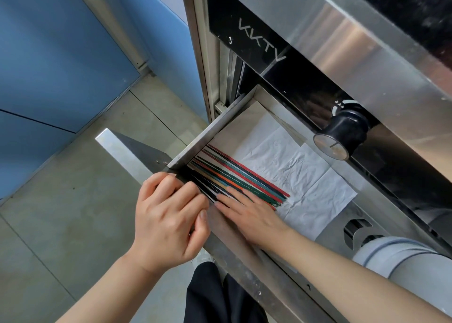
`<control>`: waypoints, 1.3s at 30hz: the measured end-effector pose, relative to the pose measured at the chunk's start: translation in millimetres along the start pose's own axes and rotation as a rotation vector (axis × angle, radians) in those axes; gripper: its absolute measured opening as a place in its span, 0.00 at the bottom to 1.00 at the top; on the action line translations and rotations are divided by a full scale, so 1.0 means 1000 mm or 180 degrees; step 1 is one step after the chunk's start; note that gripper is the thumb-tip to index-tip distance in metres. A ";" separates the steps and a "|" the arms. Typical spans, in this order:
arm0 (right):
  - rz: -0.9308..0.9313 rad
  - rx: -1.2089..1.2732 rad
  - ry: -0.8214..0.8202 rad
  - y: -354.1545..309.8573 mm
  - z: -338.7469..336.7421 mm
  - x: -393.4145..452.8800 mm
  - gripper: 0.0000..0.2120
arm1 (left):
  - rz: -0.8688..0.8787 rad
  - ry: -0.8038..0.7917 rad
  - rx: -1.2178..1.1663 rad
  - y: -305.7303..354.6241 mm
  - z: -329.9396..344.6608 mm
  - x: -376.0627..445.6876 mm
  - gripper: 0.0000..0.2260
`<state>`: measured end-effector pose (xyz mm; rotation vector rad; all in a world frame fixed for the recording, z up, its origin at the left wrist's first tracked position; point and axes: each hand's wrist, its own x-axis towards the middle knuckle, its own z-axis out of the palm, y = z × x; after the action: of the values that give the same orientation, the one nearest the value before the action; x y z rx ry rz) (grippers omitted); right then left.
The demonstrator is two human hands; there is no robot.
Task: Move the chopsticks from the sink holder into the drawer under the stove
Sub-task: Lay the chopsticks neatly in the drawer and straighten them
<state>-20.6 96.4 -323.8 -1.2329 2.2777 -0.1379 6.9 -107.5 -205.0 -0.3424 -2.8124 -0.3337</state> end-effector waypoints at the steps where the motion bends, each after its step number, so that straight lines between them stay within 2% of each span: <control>1: -0.0005 -0.0093 -0.0076 0.000 0.003 0.003 0.29 | 0.0004 -0.0009 0.0004 0.000 0.000 0.000 0.19; 5: 0.0268 -0.0176 -0.0052 0.001 0.005 0.018 0.29 | 0.0005 -0.0023 0.0010 -0.001 0.000 -0.001 0.19; 10: 0.0304 -0.0282 0.0077 -0.004 -0.005 0.040 0.28 | -0.0012 -0.0011 -0.0020 0.000 0.000 -0.001 0.19; 16: 0.0368 0.0002 0.0355 -0.008 -0.018 0.060 0.27 | 0.0000 -0.0028 -0.0045 -0.001 0.001 -0.002 0.19; 20: 0.0729 0.0202 0.0544 0.002 -0.018 0.041 0.28 | 0.0013 -0.0057 -0.0042 -0.001 0.002 -0.002 0.18; 24: 0.1054 0.0259 0.0141 0.015 -0.005 0.008 0.28 | 0.0005 0.0000 -0.0052 -0.001 0.002 -0.002 0.18; 28: 0.0969 0.0098 -0.0156 0.008 0.003 0.002 0.29 | 0.0003 0.0037 -0.0072 -0.001 0.001 -0.001 0.19; 36: 0.1165 0.0352 -0.0077 -0.005 -0.012 0.020 0.27 | 0.0031 0.0022 -0.0056 -0.001 0.001 -0.001 0.19; 39: 0.1441 0.0315 0.0074 0.006 -0.017 0.012 0.25 | 0.0026 0.0025 -0.0074 -0.001 0.001 -0.001 0.18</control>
<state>-38.5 87.8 -316.4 -0.6461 2.4736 -0.0956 7.3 -108.5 -206.6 -0.3570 -2.8006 -0.3655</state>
